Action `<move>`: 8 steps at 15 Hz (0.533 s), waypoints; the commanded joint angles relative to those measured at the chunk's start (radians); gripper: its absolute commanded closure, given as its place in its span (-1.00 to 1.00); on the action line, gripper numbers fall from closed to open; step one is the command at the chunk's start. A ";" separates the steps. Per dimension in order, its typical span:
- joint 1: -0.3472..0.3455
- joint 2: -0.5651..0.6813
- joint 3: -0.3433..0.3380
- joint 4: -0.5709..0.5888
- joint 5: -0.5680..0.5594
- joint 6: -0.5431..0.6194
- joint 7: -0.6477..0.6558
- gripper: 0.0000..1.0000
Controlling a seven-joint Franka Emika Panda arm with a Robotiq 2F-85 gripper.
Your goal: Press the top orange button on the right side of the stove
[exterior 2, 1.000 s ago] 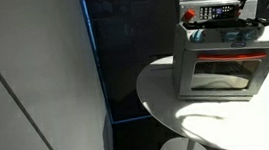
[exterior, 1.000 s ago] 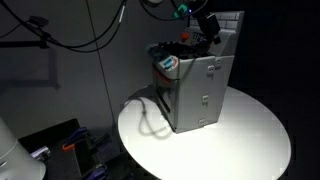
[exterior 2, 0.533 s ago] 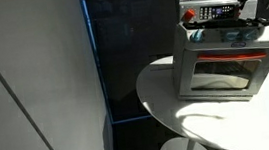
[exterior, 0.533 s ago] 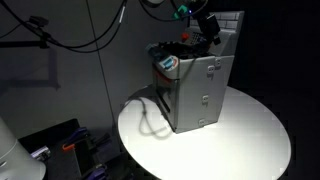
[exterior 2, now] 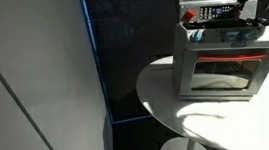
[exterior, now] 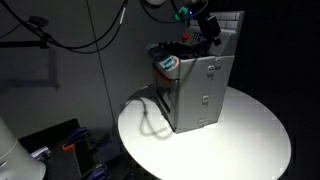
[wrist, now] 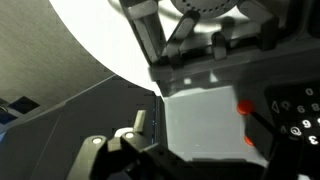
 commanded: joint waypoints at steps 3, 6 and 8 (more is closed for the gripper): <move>0.005 0.040 -0.022 0.054 -0.017 0.019 0.024 -1.00; 0.004 0.051 -0.028 0.064 -0.016 0.027 0.024 -1.00; 0.005 0.047 -0.029 0.062 -0.016 0.024 0.023 -1.00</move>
